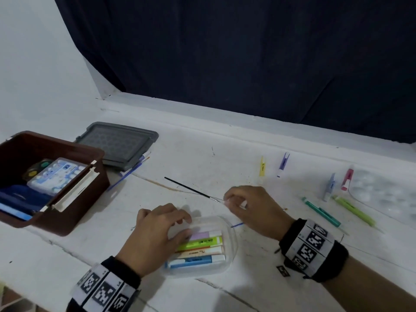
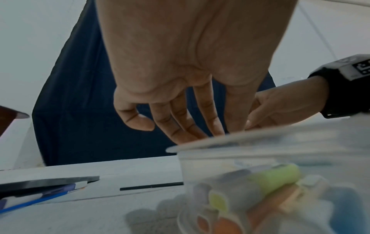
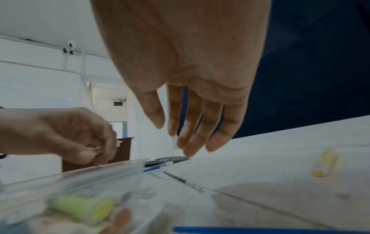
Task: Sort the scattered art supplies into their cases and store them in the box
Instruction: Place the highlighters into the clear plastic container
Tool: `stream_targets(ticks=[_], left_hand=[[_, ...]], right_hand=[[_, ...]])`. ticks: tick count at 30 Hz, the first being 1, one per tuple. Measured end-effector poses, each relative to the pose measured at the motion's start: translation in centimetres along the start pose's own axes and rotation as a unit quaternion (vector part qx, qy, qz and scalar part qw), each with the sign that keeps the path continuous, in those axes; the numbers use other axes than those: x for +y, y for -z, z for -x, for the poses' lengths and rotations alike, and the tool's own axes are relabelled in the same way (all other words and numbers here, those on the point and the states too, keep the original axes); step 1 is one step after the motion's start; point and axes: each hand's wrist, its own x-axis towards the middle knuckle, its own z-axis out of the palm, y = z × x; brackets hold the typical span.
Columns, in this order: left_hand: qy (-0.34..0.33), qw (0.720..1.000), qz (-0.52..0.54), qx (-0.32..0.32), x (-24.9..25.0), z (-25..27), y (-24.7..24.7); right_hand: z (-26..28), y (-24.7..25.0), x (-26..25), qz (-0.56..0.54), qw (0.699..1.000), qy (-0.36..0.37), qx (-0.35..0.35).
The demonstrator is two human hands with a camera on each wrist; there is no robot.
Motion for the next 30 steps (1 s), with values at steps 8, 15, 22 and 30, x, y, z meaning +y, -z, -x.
stream_targets(ticks=[8,15,22,30], left_hand=[[-0.021,0.997,0.079,0.014,-1.0,-0.3,0.4],[-0.067,0.989,0.130,-0.006,-0.3,-2.8,2.3],[-0.123,0.981,0.138,-0.058,1.8,-8.8,2.9],[-0.153,0.970,0.119,-0.149,6.3,-20.9,0.2]], right_hand=[[-4.4,4.6,6.4,0.268,0.946,-0.174,0.043],[-5.7,8.2,10.7,0.304,0.910,-0.282,0.029],[-6.4,8.4,12.2,0.279,0.917,-0.285,0.000],[-6.0,7.5,12.2,0.299,0.916,-0.269,0.015]])
